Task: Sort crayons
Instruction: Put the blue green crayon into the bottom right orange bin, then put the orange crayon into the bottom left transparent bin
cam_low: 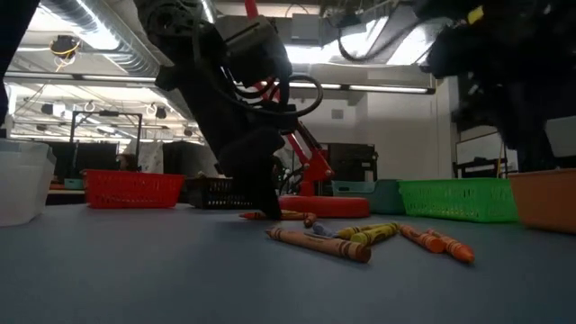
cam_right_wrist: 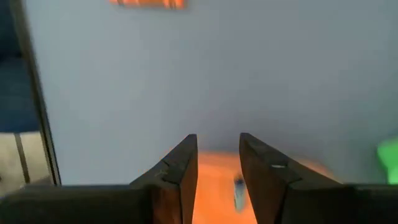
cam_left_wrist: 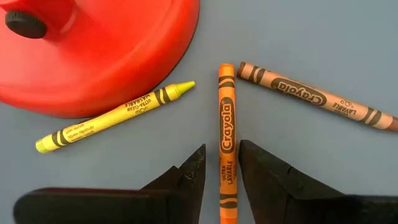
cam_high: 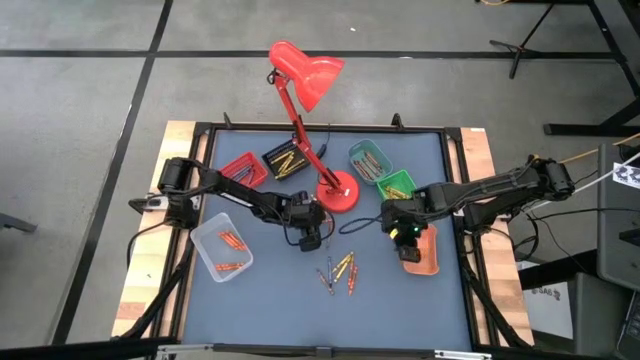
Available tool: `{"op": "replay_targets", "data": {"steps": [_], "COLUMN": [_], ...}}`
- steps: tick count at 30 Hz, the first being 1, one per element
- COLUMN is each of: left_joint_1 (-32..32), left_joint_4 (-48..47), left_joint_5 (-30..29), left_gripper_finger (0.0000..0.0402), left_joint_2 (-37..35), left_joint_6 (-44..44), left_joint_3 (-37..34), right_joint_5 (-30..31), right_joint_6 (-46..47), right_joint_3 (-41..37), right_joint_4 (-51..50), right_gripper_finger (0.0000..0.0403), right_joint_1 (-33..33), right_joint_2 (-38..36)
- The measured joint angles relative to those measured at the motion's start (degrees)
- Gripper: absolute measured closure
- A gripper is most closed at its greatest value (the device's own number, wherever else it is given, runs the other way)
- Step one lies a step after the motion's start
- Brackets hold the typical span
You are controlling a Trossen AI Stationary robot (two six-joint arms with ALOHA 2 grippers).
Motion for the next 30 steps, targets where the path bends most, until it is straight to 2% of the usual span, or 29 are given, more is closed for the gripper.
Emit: {"op": "replay_targets", "data": {"steps": [7,12,19,24,30], "left_joint_1": [-0.04,0.02,-0.04,-0.42,-2.19], "left_joint_4": [-0.49,-1.22,-4.22,-9.75,-19.65], "left_joint_5": [0.68,1.73,3.38,4.35,11.66], "left_gripper_finger": [0.0359,0.0395,0.0396,0.0398,0.0397], "left_joint_2": [0.09,-0.36,-2.9,-7.48,-15.14], "left_joint_6": [0.02,0.18,0.23,0.21,-0.54], "left_joint_3": [0.0,-0.01,-0.31,-0.42,-0.36], "right_joint_5": [2.13,5.11,9.43,11.6,12.07], "right_joint_6": [-0.57,-4.51,-8.27,-9.46,-9.52], "right_joint_3": [0.0,0.0,0.0,0.0,-0.02], "right_joint_4": [12.83,19.1,23.35,24.19,26.26], "right_gripper_finger": [0.0285,0.0285,0.0285,0.0285,0.0285], "right_joint_1": [0.0,0.0,-0.04,-0.04,-0.04], "right_joint_2": [0.0,0.0,0.0,0.0,0.02]}}
